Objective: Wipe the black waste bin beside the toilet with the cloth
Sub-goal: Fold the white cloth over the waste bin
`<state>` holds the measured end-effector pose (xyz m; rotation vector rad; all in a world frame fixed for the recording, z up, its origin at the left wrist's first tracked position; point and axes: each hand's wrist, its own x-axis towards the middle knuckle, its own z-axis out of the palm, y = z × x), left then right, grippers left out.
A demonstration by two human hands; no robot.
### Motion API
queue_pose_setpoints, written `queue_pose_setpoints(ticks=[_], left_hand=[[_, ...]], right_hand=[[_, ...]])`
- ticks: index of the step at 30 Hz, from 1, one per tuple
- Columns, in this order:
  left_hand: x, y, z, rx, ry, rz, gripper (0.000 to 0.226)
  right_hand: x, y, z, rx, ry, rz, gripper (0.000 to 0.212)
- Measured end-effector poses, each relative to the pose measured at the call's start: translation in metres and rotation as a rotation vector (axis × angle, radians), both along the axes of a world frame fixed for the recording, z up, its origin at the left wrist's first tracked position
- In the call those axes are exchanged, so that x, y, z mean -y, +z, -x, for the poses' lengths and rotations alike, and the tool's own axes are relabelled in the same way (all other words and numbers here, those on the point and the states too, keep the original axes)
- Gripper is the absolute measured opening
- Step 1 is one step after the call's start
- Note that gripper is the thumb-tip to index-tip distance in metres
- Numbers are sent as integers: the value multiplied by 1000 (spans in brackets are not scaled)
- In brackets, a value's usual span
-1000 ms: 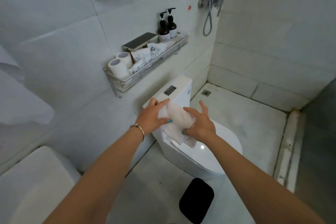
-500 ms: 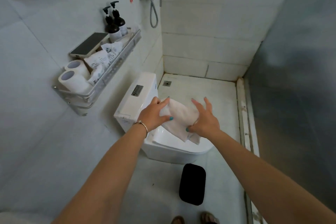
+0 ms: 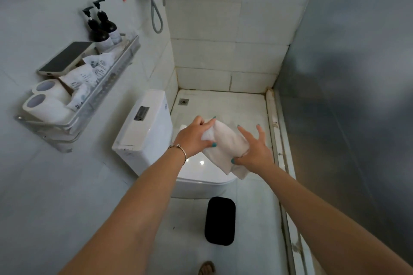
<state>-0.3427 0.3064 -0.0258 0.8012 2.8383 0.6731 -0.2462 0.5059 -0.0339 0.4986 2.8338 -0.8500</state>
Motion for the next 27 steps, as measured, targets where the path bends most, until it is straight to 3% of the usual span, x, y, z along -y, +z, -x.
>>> queue_pose_setpoints(ticks=[4,23,27], left_hand=[[-19,1,-15,-17,-3,6,76],[-70,-18,-119,58,188,-108,72],[-69,-26,-122,154,208,-181,86]], right_hand=[[-24,-1,-16,-1,0,-1,95],[-99,-4,-79,40,196,15,88],[-99,-9,-83,55,201,14,86]])
